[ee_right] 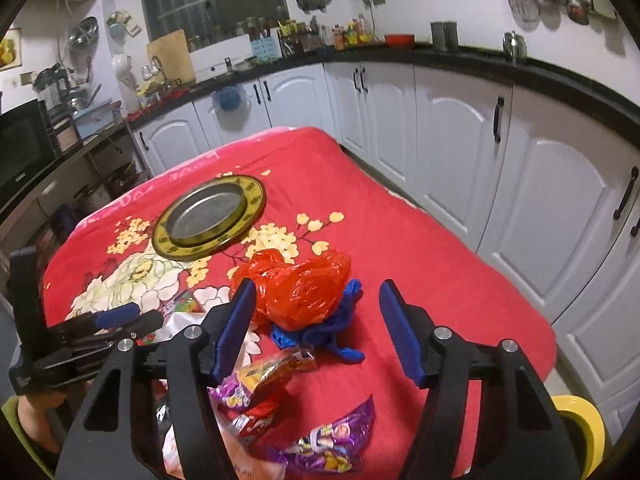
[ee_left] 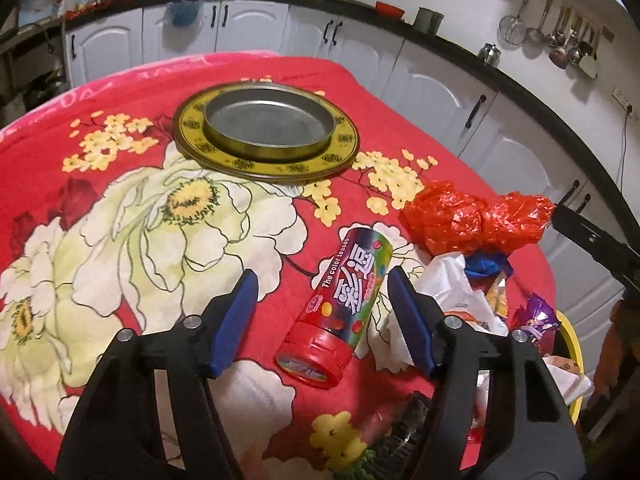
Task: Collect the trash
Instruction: 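Grasp the red cylindrical can with the left tool while the right tool grasps the red plastic bag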
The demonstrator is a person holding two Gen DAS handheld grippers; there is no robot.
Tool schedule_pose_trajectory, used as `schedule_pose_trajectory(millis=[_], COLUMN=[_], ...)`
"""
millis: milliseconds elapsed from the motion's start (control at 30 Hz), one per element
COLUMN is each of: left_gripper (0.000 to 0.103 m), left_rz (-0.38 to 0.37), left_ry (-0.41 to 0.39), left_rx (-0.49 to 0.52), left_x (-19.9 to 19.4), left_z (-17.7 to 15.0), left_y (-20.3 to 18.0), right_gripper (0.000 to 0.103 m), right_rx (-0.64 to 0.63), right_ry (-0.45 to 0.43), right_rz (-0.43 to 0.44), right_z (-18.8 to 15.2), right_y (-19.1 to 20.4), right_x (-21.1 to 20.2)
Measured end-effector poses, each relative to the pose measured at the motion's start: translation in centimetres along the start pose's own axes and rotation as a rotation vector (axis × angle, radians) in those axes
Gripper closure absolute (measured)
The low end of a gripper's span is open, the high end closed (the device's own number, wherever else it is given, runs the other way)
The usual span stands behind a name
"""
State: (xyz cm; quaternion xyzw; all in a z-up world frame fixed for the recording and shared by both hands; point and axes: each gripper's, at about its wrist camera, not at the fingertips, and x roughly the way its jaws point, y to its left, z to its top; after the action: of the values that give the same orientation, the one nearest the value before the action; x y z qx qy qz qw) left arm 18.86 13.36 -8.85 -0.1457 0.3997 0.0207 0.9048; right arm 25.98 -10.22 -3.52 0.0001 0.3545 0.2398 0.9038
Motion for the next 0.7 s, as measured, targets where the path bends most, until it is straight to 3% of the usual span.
schedule_pose_trajectory(millis=[133,300,367,533,700], left_gripper=[0.05,0.05,0.05,0.052,0.067], left_rz=[-0.009,-0.027,-0.031,-0.04,-0.051], left_ry=[0.033,0.048,0.055,0.062,0.071], left_rx=[0.005,0.014,0.022,0.04,0.059], left_x=[0.9,1.4,1.6,1.9,1.9], left_z=[-0.3,-0.5,-0.6,-0.8,-1.1], left_y=[0.1,0.1,0.0,-0.2,-0.6], right_gripper=[0.052,0.084,0.091,0.094,0.094], right_rx=[0.018,0.023,0.008,-0.032,-0.071], right_ry=[0.034,0.052,0.038,-0.028,-0.099], right_rz=[0.006,0.023,0.032,0.063,0.081], right_z=[0.1,-0.1,-0.3,-0.6,-0.6], right_y=[-0.2,0.0,0.4,1.7,3.1], right_x=[1.6,2.5,2.2,0.3,-2.1])
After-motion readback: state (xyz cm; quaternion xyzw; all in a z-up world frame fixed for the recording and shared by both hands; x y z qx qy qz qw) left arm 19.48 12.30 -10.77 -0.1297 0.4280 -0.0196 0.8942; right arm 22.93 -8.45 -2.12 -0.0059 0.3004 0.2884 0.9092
